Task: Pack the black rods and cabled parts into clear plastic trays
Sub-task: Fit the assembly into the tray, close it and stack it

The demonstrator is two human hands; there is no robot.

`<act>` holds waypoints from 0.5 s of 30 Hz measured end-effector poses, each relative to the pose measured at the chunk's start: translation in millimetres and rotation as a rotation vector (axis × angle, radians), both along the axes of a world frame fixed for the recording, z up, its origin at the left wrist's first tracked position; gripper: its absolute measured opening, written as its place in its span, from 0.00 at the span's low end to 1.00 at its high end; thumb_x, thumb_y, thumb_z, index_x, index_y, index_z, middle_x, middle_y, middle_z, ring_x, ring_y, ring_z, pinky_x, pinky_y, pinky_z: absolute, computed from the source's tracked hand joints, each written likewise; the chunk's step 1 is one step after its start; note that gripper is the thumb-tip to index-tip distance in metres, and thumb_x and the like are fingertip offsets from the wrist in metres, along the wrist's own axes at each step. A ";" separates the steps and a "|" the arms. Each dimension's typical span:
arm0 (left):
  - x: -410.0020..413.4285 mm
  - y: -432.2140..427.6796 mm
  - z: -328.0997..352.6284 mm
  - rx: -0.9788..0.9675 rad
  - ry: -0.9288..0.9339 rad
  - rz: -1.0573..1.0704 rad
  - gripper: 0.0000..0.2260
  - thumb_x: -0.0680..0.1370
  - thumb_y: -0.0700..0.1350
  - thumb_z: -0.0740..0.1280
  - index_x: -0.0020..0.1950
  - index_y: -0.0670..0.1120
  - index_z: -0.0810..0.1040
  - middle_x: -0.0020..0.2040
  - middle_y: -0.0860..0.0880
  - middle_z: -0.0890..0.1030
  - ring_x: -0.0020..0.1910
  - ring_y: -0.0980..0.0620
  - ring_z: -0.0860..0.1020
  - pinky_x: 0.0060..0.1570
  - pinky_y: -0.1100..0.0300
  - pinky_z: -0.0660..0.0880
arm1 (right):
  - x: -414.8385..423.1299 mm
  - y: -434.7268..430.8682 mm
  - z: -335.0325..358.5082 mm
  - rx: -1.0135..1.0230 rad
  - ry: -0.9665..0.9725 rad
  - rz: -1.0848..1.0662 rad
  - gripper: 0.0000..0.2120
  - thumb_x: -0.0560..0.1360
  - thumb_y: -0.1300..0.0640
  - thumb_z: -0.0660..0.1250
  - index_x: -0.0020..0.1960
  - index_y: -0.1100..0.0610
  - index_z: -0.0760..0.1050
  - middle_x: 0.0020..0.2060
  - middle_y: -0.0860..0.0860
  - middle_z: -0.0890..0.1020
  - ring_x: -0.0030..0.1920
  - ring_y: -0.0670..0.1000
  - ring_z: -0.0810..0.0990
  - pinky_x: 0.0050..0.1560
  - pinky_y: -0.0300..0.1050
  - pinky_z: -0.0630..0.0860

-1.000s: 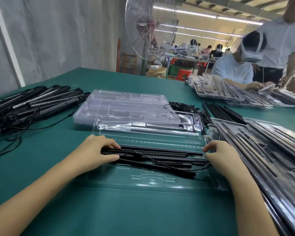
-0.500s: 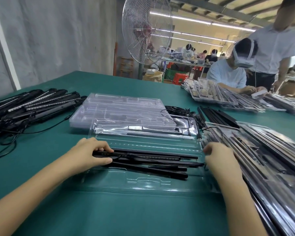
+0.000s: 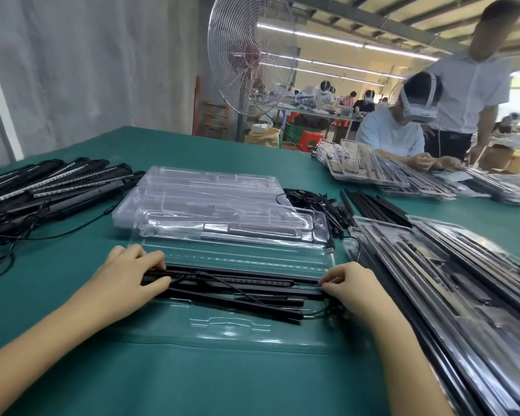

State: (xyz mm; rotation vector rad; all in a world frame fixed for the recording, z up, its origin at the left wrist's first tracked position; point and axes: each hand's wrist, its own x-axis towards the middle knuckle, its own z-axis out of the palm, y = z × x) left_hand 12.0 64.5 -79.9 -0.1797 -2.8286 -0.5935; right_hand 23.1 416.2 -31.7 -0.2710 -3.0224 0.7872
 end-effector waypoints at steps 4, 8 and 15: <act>2.8 1.8 -0.5 -0.018 0.029 -0.028 0.05 0.76 0.59 0.63 0.47 0.60 0.70 0.45 0.59 0.68 0.49 0.56 0.60 0.52 0.60 0.64 | 0.1 -17.7 0.0 0.217 0.063 -0.051 0.13 0.71 0.41 0.69 0.41 0.51 0.81 0.40 0.47 0.81 0.43 0.51 0.80 0.39 0.41 0.74; 2.6 5.5 2.4 0.053 0.034 -0.047 0.04 0.75 0.58 0.65 0.44 0.60 0.72 0.44 0.58 0.69 0.48 0.57 0.61 0.52 0.60 0.63 | -0.9 -28.7 7.6 0.311 0.147 -0.101 0.15 0.67 0.39 0.72 0.41 0.51 0.80 0.39 0.48 0.81 0.41 0.52 0.79 0.36 0.40 0.71; 3.4 7.2 -1.4 0.078 0.052 -0.018 0.06 0.75 0.57 0.65 0.48 0.57 0.74 0.45 0.58 0.69 0.51 0.55 0.62 0.55 0.59 0.64 | -8.6 -42.3 -3.3 0.204 0.156 0.147 0.05 0.74 0.53 0.67 0.44 0.48 0.82 0.43 0.46 0.82 0.45 0.49 0.78 0.39 0.40 0.71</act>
